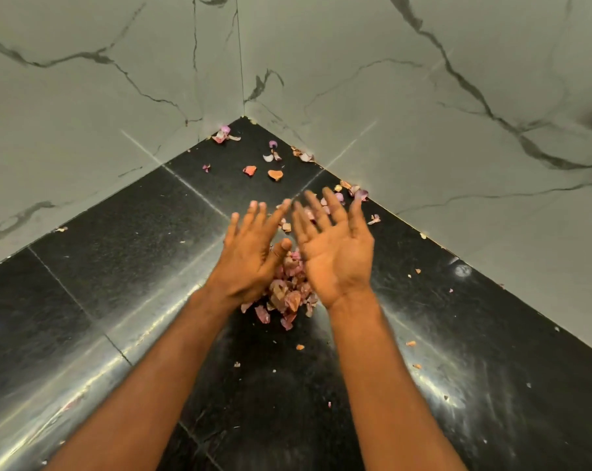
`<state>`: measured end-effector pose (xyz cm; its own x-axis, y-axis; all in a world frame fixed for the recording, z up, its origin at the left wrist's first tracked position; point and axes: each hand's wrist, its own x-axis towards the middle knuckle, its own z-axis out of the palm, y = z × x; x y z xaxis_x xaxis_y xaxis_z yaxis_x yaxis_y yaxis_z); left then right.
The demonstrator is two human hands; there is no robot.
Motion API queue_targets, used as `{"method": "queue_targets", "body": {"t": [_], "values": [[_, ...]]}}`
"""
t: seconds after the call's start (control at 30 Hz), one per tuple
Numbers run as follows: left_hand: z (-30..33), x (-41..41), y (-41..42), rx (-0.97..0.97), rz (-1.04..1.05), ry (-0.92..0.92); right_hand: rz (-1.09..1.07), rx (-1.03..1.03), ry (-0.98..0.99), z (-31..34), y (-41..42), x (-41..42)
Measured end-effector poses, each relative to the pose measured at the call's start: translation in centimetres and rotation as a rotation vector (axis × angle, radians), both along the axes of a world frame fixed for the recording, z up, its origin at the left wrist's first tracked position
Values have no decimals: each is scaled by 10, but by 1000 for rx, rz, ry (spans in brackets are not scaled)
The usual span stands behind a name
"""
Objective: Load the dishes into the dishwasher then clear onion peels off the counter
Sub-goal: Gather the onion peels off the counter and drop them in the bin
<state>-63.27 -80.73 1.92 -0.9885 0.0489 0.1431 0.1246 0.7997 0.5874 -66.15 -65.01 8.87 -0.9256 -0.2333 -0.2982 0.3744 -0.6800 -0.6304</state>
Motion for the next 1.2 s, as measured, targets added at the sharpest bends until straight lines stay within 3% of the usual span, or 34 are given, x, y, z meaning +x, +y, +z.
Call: {"method": "queue_targets", "body": {"t": [0.07,0.13,0.3,0.47,0.5,0.57,0.63,0.7,0.77,0.83,0.93,1.0,1.13,1.2], "values": [[-19,-7,-20,-17,134,-110,-20,242,78,-9,10,-16],[-36,-7,-35,84,211,-148,1,609,162,-18,9,-31],[-46,4,-40,301,273,25,82,1244,413,-54,6,-79],[-41,2,-36,311,317,38,486,1653,658,-103,14,-124],[-41,2,-35,303,325,42,531,1642,686,-110,16,-123],[-42,2,-33,276,330,44,466,1427,671,-110,18,-111],[-43,2,-32,253,331,53,241,1032,468,-110,20,-99],[-44,1,-32,243,332,56,7,864,389,-110,24,-97],[-46,1,-32,233,334,49,-177,1012,425,-113,32,-110],[-48,1,-32,226,335,50,-198,1213,495,-114,44,-134],[-50,-1,-34,221,339,53,112,1559,597,-120,57,-160],[-52,-1,-34,216,345,48,161,1558,621,-121,62,-161],[-53,-2,-35,209,345,57,-413,1294,441,-127,61,-145],[-54,-2,-35,207,347,56,-530,1390,437,-130,60,-142]]}}
